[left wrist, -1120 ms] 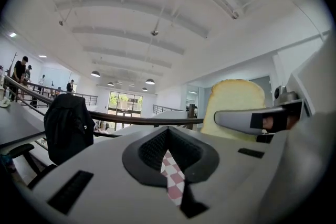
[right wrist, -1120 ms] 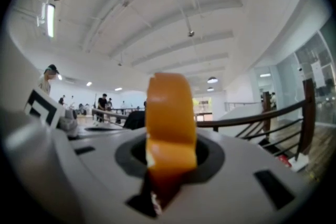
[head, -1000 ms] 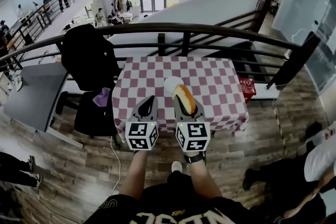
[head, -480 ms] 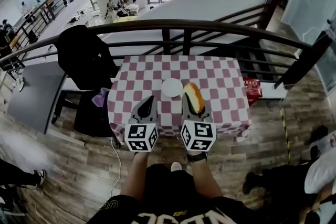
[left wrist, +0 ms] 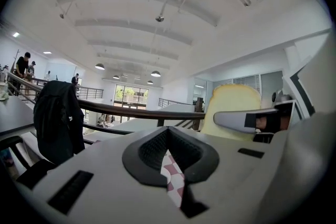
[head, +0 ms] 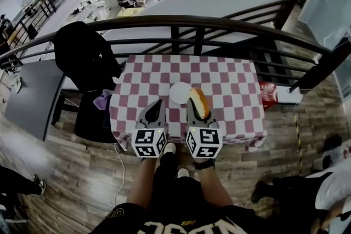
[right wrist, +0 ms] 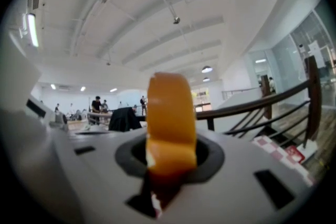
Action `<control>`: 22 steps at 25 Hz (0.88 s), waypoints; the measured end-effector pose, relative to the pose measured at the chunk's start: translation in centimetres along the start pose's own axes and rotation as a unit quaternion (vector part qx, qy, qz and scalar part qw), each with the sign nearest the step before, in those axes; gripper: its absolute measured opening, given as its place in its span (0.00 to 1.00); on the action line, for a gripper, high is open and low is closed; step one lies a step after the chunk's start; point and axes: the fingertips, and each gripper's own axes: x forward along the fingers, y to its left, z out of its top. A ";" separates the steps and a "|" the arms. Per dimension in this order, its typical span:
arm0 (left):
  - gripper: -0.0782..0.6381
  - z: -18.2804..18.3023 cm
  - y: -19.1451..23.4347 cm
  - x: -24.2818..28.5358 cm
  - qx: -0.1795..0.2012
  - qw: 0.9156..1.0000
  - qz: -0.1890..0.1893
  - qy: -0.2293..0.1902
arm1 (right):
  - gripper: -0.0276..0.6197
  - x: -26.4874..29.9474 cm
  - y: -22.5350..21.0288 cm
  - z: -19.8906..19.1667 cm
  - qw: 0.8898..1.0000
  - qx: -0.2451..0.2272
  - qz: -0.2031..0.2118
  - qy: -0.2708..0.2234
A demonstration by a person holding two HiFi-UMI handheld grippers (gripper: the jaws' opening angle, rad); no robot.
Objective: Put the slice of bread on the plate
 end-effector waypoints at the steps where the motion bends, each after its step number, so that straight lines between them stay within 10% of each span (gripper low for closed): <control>1: 0.13 -0.3 0.2 0.9 -0.002 1.000 -0.003 0.004 | 0.20 0.9 0.0 -0.5 1.000 -0.002 0.004 0.010; 22: 0.13 -11.6 10.2 16.6 -0.053 0.988 -0.013 0.148 | 0.20 17.8 -5.0 -19.6 0.958 0.030 -0.035 0.284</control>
